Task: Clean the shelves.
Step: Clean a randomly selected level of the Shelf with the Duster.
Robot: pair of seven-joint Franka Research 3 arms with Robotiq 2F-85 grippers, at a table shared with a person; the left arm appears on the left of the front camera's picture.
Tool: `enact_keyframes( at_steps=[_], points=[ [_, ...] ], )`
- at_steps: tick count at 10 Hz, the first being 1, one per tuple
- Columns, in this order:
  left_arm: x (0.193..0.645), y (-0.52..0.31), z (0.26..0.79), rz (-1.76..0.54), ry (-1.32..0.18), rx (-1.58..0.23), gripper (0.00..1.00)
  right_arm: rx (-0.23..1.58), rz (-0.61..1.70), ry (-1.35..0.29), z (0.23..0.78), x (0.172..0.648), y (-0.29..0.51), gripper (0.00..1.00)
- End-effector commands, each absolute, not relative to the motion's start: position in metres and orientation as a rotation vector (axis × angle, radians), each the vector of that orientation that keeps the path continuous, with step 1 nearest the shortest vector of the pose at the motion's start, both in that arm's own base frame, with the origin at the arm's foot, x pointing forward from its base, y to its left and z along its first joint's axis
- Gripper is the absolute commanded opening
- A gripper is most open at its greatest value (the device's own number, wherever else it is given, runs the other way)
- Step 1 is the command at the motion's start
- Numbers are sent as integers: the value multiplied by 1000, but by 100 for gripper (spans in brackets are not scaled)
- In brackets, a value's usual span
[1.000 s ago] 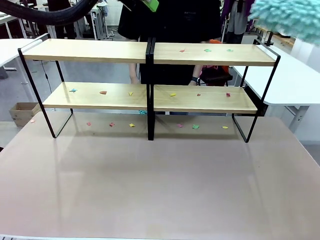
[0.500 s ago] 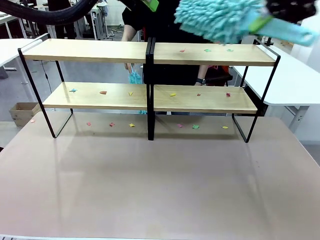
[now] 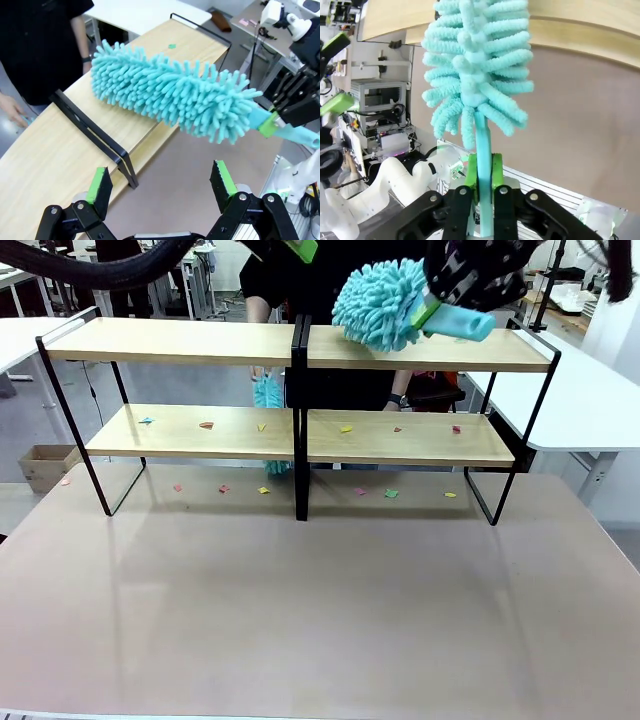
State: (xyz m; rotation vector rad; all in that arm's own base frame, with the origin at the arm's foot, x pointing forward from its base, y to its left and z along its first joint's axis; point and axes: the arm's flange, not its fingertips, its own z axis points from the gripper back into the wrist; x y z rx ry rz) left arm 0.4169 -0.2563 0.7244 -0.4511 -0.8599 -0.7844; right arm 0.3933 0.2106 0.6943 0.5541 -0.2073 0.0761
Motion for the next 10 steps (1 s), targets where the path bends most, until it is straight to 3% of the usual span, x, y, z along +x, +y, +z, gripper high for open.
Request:
enact_keyframes(
  at_steps=[1,6,10],
  points=[
    [416,-254,725,-790,-869,-468,100,554,59,-202,689,393,214,12],
    [416,-254,725,-790,-869,-468,100,475,38,-191,675,392,195,12],
    [416,-254,725,-790,-869,-468,100,379,-122,-280,677,386,122,12]
  ],
)
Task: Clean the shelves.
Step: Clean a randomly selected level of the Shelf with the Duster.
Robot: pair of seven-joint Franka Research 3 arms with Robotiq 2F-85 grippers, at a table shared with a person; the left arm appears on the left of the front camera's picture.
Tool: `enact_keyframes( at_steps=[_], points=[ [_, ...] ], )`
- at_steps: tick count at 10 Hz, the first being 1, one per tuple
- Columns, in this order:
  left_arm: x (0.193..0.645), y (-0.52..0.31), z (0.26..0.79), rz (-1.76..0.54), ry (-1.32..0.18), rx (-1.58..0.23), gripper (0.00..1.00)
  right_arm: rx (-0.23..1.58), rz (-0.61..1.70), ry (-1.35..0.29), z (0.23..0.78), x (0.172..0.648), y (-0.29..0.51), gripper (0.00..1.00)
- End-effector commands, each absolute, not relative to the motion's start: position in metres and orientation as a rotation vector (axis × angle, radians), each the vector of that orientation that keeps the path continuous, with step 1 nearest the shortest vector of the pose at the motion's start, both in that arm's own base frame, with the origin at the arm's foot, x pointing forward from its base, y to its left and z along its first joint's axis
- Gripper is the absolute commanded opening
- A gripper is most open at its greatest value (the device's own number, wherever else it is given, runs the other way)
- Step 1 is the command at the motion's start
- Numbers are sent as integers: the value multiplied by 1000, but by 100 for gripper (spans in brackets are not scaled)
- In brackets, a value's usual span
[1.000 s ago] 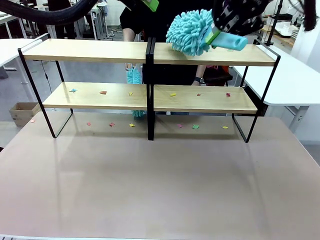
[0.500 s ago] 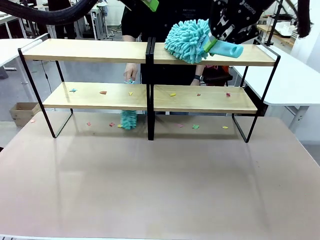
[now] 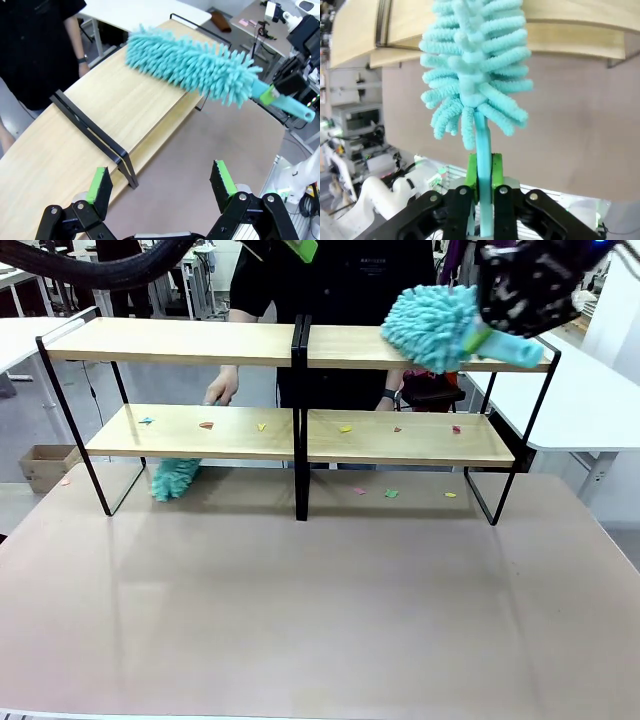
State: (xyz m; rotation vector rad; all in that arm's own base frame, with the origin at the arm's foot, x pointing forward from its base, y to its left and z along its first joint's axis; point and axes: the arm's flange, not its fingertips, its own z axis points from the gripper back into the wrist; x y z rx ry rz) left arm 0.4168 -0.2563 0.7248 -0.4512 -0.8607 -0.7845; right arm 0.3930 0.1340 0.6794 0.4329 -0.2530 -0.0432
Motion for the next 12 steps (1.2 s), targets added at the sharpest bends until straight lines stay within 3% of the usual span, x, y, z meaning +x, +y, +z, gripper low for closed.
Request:
enact_keyframes(
  at_steps=[1,5,6,7,9,12],
  points=[
    [416,-254,725,-790,-869,-468,100,344,-174,-306,681,383,100,12],
    [416,-254,725,-790,-869,-468,100,175,-324,-357,689,374,46,12],
    [416,-254,725,-790,-869,-468,100,163,-335,-440,696,369,40,12],
    [416,-254,725,-790,-869,-468,100,313,-238,-500,705,361,38,12],
    [416,-254,725,-790,-869,-468,100,538,-121,-394,709,352,38,12],
    [416,-254,725,-790,-869,-468,100,663,-68,-274,708,350,28,12]
  ],
)
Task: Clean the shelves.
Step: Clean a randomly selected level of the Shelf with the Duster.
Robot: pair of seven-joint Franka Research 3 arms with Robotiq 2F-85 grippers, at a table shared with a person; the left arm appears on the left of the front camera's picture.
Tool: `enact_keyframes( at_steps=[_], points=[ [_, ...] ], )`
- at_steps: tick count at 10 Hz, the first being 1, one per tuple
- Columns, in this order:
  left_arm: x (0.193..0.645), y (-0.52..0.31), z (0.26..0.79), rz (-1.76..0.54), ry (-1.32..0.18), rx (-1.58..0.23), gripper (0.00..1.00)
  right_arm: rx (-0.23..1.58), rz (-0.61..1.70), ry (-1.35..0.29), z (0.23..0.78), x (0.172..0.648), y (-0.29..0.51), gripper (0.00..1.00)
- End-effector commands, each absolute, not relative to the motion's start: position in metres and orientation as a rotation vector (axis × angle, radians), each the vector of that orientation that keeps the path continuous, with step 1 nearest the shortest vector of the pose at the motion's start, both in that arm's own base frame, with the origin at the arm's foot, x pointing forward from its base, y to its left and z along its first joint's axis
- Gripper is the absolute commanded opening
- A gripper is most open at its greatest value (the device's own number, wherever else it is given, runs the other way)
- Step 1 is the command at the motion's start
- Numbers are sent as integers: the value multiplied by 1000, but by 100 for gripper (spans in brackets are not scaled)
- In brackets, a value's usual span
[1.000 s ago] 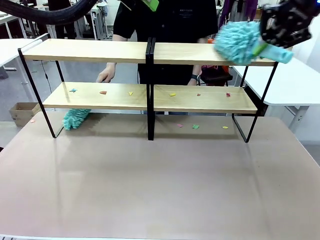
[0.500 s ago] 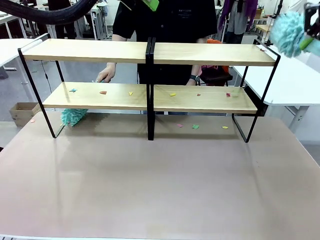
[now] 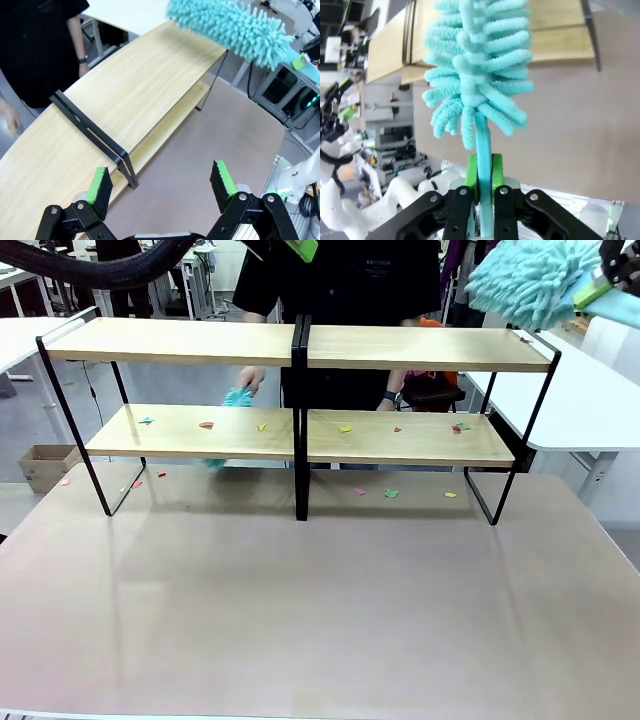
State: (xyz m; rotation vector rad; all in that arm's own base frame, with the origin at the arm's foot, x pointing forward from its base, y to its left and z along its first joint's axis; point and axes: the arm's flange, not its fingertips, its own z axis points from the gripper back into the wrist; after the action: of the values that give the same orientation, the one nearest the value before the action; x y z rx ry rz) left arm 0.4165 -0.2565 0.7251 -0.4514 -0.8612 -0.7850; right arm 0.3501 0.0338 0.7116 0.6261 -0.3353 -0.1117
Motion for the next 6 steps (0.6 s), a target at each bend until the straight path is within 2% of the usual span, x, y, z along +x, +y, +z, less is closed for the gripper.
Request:
enact_keyframes(
  at_steps=[1,4,6],
  points=[
    [416,-254,725,-790,-869,-468,100,640,-40,-267,707,351,31,12],
    [416,-254,725,-790,-869,-468,100,610,146,-262,705,361,64,12],
    [416,-254,725,-790,-869,-468,100,670,258,-265,741,320,48,12]
  ],
)
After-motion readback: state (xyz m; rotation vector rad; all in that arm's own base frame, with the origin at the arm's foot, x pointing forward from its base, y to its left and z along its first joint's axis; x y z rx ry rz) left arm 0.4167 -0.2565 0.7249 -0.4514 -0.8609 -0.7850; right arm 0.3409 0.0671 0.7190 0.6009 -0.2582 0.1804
